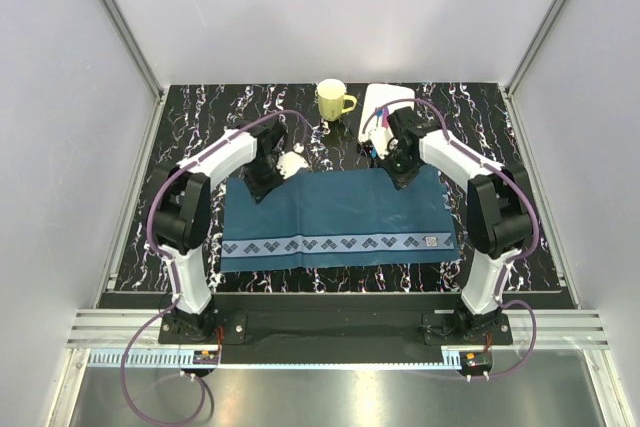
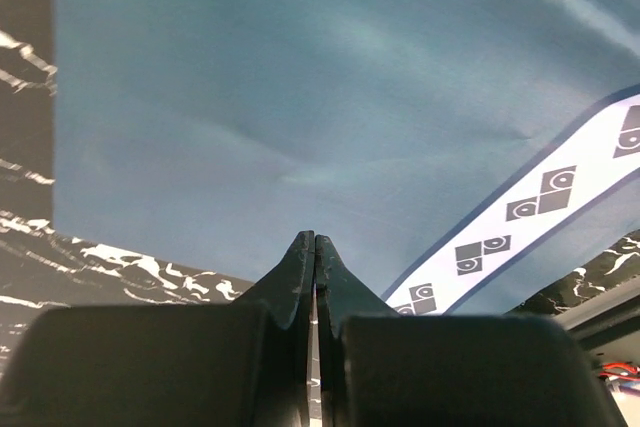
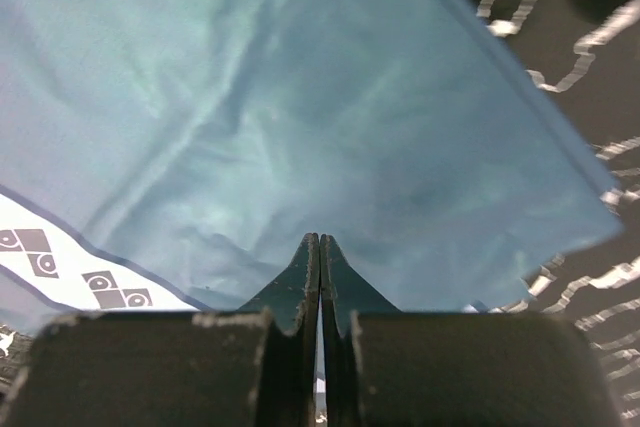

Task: Set the dinner table for one person
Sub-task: Move the napkin to the center of the board.

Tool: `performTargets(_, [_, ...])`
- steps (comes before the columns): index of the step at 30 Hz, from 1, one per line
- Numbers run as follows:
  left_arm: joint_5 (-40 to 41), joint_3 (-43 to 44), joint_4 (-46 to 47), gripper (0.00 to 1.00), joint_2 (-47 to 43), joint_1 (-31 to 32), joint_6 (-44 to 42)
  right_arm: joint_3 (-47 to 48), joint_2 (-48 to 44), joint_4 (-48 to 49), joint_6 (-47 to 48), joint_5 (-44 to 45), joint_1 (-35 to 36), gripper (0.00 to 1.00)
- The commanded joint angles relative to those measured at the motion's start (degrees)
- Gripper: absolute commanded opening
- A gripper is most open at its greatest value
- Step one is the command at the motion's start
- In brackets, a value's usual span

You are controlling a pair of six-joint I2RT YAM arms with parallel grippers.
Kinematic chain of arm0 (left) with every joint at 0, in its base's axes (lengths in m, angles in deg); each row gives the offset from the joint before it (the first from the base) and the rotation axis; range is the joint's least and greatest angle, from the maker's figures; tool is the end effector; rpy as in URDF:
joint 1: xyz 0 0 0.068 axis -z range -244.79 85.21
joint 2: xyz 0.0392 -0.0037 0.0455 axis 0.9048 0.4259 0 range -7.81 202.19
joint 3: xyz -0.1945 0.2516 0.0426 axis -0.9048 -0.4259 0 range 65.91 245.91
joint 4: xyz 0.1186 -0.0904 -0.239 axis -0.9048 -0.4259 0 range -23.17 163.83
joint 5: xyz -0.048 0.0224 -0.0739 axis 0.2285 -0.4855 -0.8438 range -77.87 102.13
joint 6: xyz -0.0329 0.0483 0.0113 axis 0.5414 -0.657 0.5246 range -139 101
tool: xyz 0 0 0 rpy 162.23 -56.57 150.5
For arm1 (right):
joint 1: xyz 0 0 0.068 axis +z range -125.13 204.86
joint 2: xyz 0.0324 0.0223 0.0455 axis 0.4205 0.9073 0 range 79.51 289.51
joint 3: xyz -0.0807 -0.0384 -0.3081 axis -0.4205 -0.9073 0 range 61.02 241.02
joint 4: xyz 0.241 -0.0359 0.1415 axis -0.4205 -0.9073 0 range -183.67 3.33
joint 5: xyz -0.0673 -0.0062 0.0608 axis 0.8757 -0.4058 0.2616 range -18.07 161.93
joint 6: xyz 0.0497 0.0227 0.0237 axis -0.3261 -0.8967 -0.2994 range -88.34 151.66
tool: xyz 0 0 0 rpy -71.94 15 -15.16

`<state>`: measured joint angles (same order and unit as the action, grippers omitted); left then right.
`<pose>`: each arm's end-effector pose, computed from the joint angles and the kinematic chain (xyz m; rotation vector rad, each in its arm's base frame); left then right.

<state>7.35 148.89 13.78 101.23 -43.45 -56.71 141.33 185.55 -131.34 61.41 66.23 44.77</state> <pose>0.3675 -0.1476 0.2294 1.5121 2.6609 -0.1116 0.3862 0.1443 0.2424 -1.1936 2.5227 0.0969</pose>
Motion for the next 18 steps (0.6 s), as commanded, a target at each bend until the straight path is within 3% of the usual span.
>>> performTargets(1, [-0.9,0.2,-0.9,0.00,1.0,0.7,-1.1,2.5,2.1,-1.5,-0.8,-2.4,0.7,0.00])
performTargets(18, [2.1,-6.6,3.8,0.00,3.2,0.7,1.8,-0.5,4.6,0.5,-2.7,-1.9,0.6,0.00])
